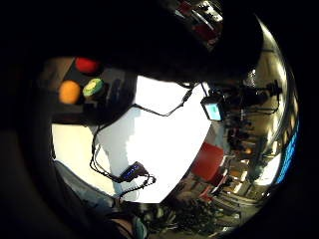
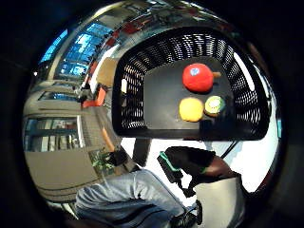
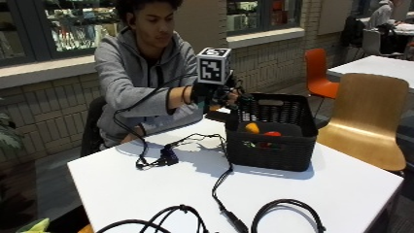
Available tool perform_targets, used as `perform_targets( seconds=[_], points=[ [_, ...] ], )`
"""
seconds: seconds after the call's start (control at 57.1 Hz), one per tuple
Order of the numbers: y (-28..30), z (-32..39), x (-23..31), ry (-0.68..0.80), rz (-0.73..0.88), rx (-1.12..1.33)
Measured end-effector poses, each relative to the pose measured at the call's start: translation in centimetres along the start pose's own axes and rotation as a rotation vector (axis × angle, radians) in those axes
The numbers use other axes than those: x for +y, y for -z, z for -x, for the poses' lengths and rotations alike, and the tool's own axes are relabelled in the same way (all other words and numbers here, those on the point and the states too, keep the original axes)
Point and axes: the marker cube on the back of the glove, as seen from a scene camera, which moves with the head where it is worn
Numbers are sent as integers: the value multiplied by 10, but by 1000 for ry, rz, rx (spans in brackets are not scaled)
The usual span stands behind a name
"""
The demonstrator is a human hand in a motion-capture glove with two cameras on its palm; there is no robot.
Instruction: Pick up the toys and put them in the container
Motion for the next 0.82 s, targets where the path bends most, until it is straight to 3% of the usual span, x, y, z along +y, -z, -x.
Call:
perform_targets(
  seconds=[0.263, 0.42, 0.525, 0.823],
  points=[
    [-39, -84, 138, -206, -142, -63],
    [-76, -182, 221, -411, -140, -120],
    [-99, -210, 266, -446, -150, -139],
    [-117, -231, 298, -459, -188, -147]
  ],
)
